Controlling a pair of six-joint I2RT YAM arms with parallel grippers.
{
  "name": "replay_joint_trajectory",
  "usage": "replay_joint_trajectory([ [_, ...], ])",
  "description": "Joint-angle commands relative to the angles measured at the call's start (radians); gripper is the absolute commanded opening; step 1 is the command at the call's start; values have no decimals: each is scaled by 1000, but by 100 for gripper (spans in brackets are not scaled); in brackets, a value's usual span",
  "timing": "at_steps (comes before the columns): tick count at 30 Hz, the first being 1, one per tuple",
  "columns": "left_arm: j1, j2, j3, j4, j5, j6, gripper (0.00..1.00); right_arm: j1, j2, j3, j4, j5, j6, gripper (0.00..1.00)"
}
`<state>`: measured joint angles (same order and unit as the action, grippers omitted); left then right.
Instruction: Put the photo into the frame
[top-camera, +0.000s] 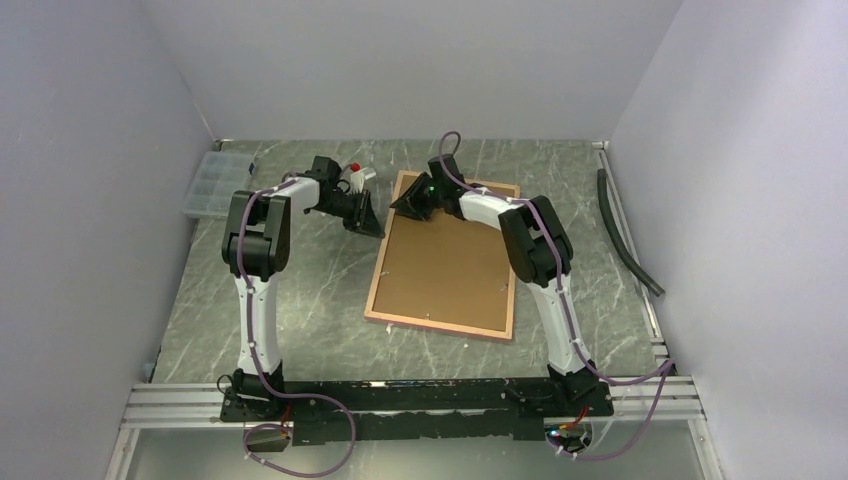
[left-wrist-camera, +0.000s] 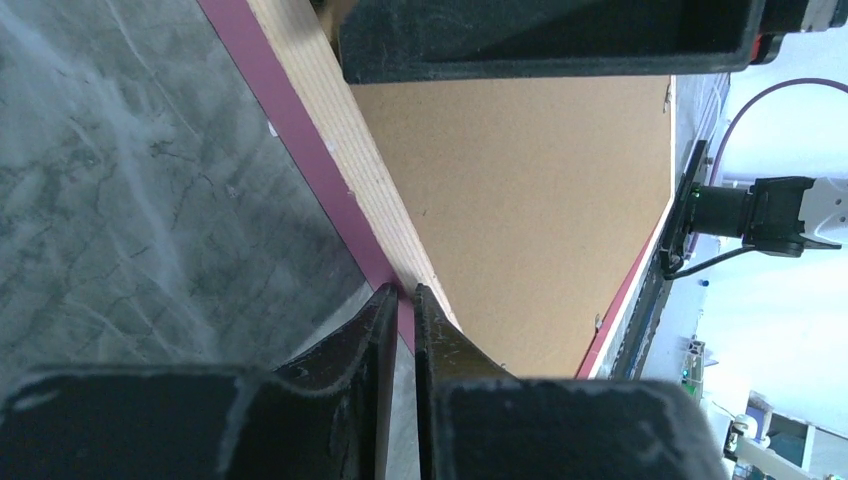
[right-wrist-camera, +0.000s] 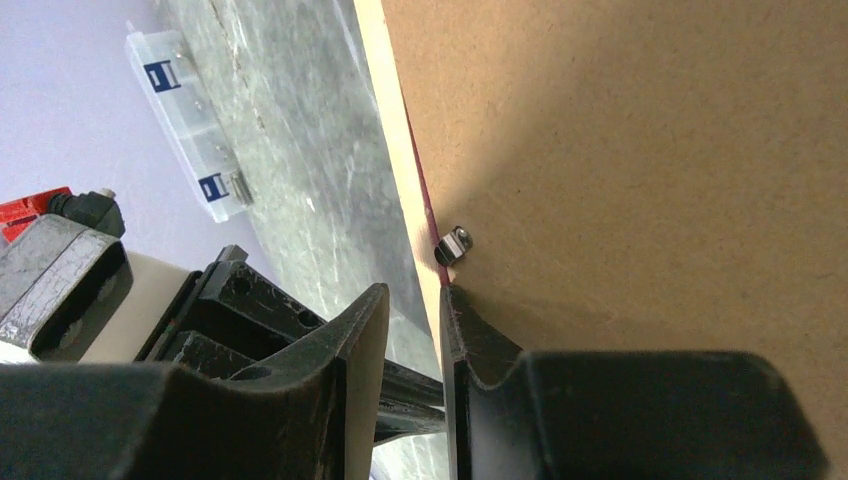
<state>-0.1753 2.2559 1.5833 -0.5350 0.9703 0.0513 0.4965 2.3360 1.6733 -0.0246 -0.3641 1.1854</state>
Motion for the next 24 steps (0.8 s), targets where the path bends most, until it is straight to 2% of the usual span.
replay_joint_trajectory([
  [1, -14, -27, -31, -22, -16, 11, 16, 11, -46, -37, -32, 23, -19, 30],
  [10, -15, -33, -36, -27, -13, 22, 15, -2, 38, 104, -100, 63, -71, 30],
  [14, -14, -47, -40, -53, -13, 38, 15, -4, 49, 193, -136, -26, -131, 32],
  [17, 8, -80, -37, -112, -16, 89, 18, -35, -60, 158, -190, -43, -204, 42],
  [22, 38, -120, -33, -231, -45, 208, 33, -198, -348, -130, -198, 20, -279, 72],
  [24, 34, -137, -69, -242, -78, 249, 34, -278, -445, -249, -217, 70, -311, 81],
])
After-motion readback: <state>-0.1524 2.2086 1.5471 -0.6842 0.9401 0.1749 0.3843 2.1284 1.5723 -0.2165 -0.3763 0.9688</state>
